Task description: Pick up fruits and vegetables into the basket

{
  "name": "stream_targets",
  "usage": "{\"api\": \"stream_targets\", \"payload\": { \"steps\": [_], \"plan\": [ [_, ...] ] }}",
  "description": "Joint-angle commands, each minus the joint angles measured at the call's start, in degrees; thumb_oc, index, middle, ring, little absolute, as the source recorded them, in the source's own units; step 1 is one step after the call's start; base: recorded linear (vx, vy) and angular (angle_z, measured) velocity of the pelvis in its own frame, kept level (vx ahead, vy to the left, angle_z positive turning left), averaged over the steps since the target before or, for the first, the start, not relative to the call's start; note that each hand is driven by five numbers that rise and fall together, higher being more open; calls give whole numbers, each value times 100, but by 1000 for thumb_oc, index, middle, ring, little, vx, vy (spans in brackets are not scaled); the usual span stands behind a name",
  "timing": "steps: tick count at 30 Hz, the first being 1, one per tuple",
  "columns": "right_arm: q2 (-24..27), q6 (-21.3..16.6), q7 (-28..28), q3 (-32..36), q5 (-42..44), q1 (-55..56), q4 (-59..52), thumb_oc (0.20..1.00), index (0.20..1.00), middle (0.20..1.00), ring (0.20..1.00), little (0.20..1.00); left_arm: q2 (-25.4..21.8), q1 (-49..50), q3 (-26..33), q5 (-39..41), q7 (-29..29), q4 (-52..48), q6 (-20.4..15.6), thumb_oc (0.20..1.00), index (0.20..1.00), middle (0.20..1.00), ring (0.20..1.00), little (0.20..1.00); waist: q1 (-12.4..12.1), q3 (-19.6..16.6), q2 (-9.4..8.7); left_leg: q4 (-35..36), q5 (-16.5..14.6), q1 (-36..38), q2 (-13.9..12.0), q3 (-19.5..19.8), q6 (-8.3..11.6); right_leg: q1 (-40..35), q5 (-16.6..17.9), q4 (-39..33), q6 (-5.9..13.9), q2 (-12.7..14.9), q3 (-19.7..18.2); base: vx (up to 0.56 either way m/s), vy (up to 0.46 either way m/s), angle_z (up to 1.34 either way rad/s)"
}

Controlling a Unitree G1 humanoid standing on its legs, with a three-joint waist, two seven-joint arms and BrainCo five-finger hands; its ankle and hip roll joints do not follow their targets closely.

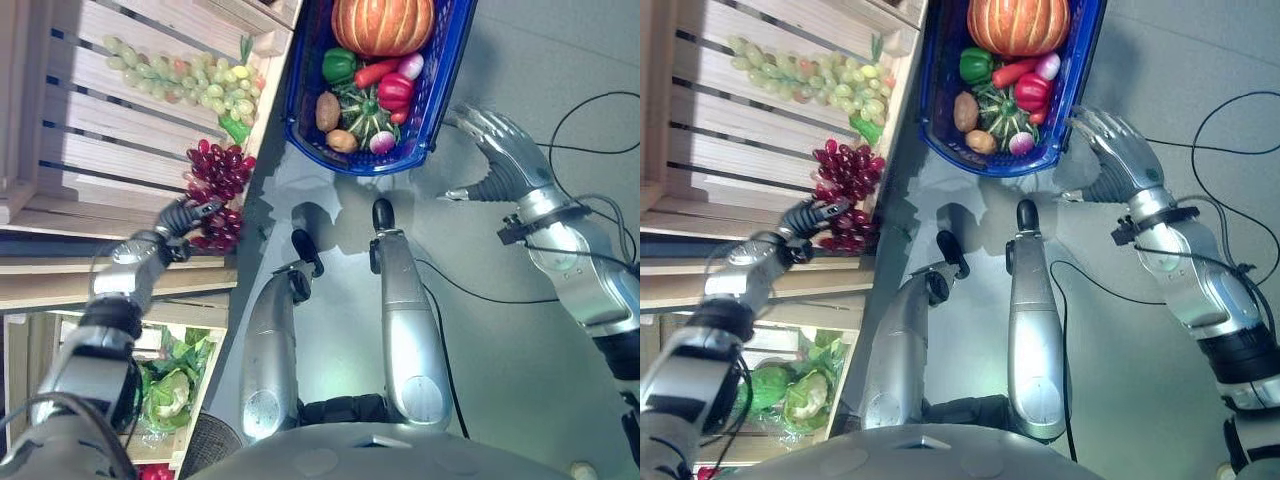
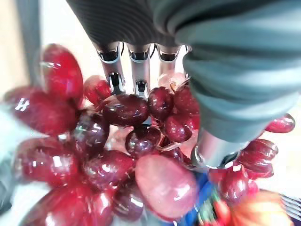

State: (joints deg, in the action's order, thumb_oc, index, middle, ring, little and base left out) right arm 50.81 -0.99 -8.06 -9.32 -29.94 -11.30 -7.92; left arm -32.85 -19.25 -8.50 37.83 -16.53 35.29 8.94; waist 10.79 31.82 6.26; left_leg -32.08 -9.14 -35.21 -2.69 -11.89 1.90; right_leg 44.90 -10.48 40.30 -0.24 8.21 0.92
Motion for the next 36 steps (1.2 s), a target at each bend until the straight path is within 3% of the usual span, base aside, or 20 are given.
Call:
{"api": "stream_targets", "payload": {
  "steps": [1, 9, 15, 17, 20, 23, 26, 30, 36],
  "plan": [
    [-47, -24, -496, 232, -369, 102, -244, 1000, 1000, 1000, 1000, 1000, 358, 924, -235, 454, -390, -648, 281, 200, 200, 200, 200, 200, -127, -203, 109, 142, -302, 208, 224, -179, -210, -354, -315, -230, 287, -256, 221, -13, -26, 10],
    [-107, 246, -1100, 6, -899, 94, 81, 1000, 1000, 1000, 1000, 1000, 289, 1382, -133, 1102, -421, -1932, 703, 200, 200, 200, 200, 200, -376, -203, 99, 291, -308, 540, 284, -80, -283, -804, -263, -470, 298, -191, 409, -23, -40, 12],
    [-132, 346, -968, -193, -680, 67, 214, 1000, 1000, 1000, 1000, 1000, 123, 1592, -69, 1656, -526, -2962, 1031, 200, 200, 200, 200, 200, -540, -203, 86, 392, -294, 731, 337, -14, -325, -1094, -187, -673, 307, -129, 541, -24, -44, 18],
    [-187, 417, -774, -299, -173, 92, 267, 1000, 1000, 1000, 1000, 1000, 71, 1660, -73, 1918, -547, -3333, 1072, 200, 200, 200, 200, 200, -605, -203, 69, 391, -304, 790, 363, 20, -344, -1201, -171, -713, 300, -102, 599, -16, -45, 8],
    [-258, 342, -915, -368, -256, 137, 349, 1000, 1000, 1000, 1000, 1000, 61, 1729, -96, 2104, -567, -3612, 1091, 200, 200, 200, 200, 200, -651, -203, 42, 408, -309, 858, 387, 55, -361, -1298, -157, -743, 295, -95, 641, -3, -32, 6],
    [-279, 236, -1052, -418, -327, 127, 355, 1000, 1000, 1000, 1000, 1000, 66, 1769, -63, 2166, -565, -3821, 1094, 200, 200, 200, 200, 200, -693, -203, 6, 454, -151, 789, 386, 19, -415, -1280, 31, -861, 256, -79, 708, -77, -32, 9],
    [-290, -307, -597, -611, -292, 38, 326, 1000, 1000, 1000, 1000, 1000, 11, 1775, -76, 2211, -729, -3963, 1108, 200, 200, 200, 200, 200, -751, -203, -37, 505, -136, 866, 392, 47, -426, -1387, 81, -946, 278, -65, 744, 0, -32, 3],
    [-140, -590, -383, -899, -350, -157, 247, 1000, 1000, 1000, 1000, 1000, -134, 1783, -97, 2303, -1001, -4264, 1312, 200, 200, 200, 200, 200, -834, -203, -94, 521, -134, 931, 389, 73, -443, -1509, 142, -1033, 305, -39, 798, -8, -56, 10],
    [-153, -1199, -607, -1381, -655, -533, 216, 1000, 1000, 1000, 1000, 1000, -146, 1709, -411, 2297, -1154, -4410, 1764, 200, 200, 200, 200, 200, -895, -203, -127, 499, -168, 994, 407, 113, -473, -1613, 172, -1073, 319, -18, 830, -1, -28, 5]
  ]
}}
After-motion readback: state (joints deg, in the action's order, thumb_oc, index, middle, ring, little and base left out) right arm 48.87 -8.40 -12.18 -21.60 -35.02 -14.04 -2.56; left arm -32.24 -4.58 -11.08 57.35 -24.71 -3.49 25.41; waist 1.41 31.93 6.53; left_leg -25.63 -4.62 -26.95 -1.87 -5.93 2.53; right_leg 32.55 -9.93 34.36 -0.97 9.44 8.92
